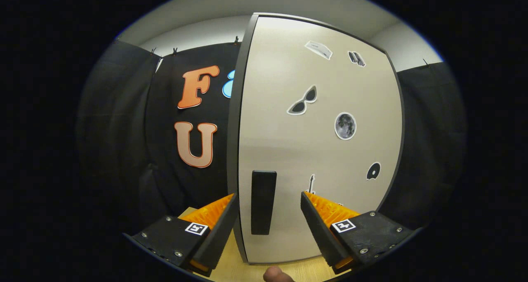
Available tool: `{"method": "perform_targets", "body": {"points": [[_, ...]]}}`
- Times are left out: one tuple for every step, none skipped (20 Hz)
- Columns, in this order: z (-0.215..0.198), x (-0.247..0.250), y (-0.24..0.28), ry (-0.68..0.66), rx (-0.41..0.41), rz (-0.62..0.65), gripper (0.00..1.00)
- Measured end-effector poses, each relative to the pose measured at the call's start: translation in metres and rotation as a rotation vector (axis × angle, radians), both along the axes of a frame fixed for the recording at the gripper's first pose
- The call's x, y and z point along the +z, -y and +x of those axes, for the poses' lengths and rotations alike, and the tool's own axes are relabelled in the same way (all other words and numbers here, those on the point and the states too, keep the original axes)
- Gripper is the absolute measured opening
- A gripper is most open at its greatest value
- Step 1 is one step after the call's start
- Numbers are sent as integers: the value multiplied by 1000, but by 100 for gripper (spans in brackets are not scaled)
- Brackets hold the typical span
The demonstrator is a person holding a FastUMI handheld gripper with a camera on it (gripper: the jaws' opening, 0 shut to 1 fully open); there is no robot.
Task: Open the shoe cabinet door, grab the shoes and put them into the shoe cabinet, then close the shoe cabinet door.
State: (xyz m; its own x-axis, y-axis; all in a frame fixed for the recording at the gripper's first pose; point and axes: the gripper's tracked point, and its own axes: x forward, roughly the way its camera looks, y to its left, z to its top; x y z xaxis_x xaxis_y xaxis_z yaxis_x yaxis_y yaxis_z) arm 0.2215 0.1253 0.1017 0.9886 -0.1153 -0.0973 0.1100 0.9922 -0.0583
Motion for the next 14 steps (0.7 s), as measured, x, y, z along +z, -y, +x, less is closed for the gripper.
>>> {"method": "perform_targets", "body": {"points": [[-10, 3, 0, 3, 0, -14, 93], [-22, 6, 0, 5, 0, -25, 94], [-33, 9, -3, 10, 7, -31, 94], [-44, 12, -3, 18, 12, -39, 94], [-54, 16, -3, 28, 12, -51, 94], [-62, 18, -2, 32, 9, -64, 94], [-72, 19, -2, 32, 11, -70, 94], [-80, 20, -4, 31, 19, -69, 94], [-89, 21, -5, 35, 25, -62, 94], [-97, 23, -3, 41, 30, -54, 95], [-106, 24, -2, 45, 36, -47, 96], [-115, 25, 0, 47, 42, -44, 96], [-124, 27, 3, 49, 49, -41, 95], [-134, 30, 8, 57, 53, -37, 96]]}}
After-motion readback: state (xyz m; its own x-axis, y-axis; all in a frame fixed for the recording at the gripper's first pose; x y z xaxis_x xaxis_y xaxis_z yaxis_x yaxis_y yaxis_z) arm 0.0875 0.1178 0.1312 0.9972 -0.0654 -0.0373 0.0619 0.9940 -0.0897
